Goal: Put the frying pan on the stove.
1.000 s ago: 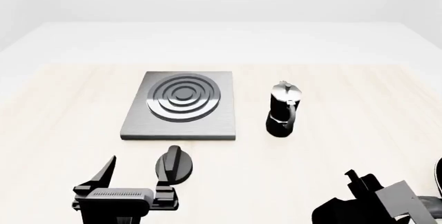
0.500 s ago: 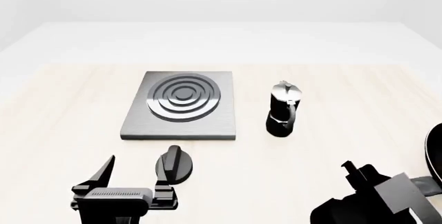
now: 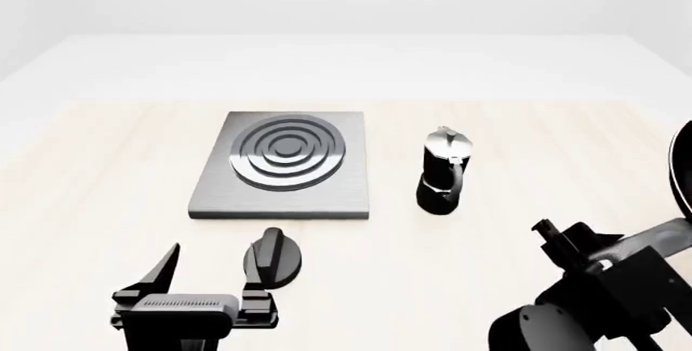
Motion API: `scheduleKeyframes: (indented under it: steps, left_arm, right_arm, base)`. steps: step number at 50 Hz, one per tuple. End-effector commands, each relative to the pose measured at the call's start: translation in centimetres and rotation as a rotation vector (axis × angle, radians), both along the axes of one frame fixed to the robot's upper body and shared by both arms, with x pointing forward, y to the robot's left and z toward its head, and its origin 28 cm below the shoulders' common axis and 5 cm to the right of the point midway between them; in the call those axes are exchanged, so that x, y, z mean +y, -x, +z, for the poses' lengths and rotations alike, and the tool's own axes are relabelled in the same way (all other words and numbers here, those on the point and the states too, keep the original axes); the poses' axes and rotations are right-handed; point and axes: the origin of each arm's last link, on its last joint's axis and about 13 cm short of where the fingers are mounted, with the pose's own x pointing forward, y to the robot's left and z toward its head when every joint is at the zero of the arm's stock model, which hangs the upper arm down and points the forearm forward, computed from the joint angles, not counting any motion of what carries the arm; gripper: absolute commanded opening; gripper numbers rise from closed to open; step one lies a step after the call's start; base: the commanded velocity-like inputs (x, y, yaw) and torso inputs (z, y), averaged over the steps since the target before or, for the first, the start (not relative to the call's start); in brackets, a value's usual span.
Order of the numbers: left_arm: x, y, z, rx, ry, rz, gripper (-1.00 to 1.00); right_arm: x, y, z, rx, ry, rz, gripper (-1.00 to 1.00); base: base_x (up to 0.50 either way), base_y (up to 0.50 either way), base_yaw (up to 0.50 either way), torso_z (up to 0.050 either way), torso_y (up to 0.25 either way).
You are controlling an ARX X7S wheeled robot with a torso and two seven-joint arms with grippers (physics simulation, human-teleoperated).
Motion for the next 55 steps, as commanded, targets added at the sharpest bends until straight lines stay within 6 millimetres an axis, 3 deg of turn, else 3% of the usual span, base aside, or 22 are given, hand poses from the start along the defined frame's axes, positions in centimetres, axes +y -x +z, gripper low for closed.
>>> scheduleKeyframes:
  steps: [1, 9, 35, 55]
  left_arm:
    - [0.1, 0.0, 0.1, -0.001, 0.002, 0.001, 1.00]
    - [0.1, 0.0, 0.1, -0.002, 0.003, 0.003, 1.00]
    - [0.1, 0.0, 0.2, -0.005, 0.002, 0.006, 1.00]
    - [0.0, 0.0, 0.0, 0.001, 0.000, 0.000, 1.00]
  right_arm:
    - [0.8, 0.8, 2.9, -0.127, 0.082, 0.124, -1.00]
    - [1.6, 1.4, 3.9, -0.173, 0.131, 0.219, -1.00]
    - [5.3, 1.1, 3.9, -0.222, 0.297, 0.551, -1.00]
    - [7.4, 1.5, 4.9, -0.269, 0.380, 0.947, -1.00]
  base:
    - [0.00, 0.00, 0.00, 0.000, 0.010]
    - [0.00, 0.00, 0.00, 0.000, 0.001]
    - [0.00, 0.00, 0.00, 0.000, 0.002]
    - [0.00, 0.00, 0.00, 0.001, 0.002]
